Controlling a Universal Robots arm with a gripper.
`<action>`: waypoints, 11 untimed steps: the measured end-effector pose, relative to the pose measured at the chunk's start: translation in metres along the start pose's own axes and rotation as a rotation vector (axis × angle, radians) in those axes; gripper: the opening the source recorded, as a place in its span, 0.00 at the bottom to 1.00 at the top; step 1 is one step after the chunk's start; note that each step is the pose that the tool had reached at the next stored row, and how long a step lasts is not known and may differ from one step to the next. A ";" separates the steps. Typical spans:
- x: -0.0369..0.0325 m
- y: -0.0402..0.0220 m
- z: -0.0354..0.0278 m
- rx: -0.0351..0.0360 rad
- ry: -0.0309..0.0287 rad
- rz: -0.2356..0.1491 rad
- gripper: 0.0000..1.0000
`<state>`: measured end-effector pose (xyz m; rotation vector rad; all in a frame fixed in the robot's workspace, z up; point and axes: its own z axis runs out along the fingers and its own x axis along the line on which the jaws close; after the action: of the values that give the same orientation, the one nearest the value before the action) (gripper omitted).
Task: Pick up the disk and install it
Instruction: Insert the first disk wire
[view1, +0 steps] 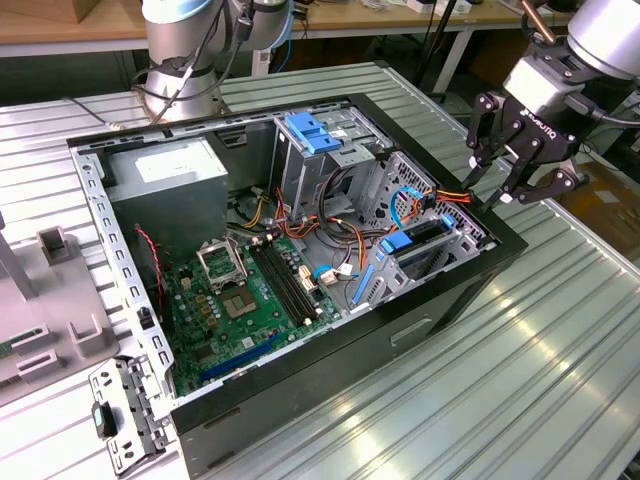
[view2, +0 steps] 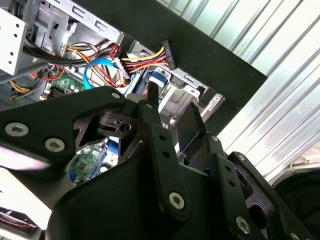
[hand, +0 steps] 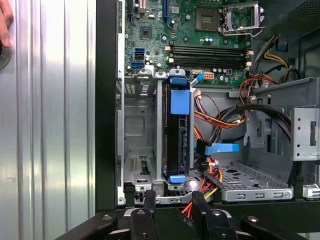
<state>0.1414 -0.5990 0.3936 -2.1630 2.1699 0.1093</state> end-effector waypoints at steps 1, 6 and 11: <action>0.0000 -0.0007 0.0002 -0.0001 0.0001 -0.001 0.42; 0.0001 -0.0037 0.0010 -0.0007 0.0000 -0.007 0.42; 0.0002 -0.0070 0.0019 -0.0013 0.0000 -0.013 0.42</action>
<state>0.1484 -0.5990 0.3917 -2.1774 2.1561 0.1101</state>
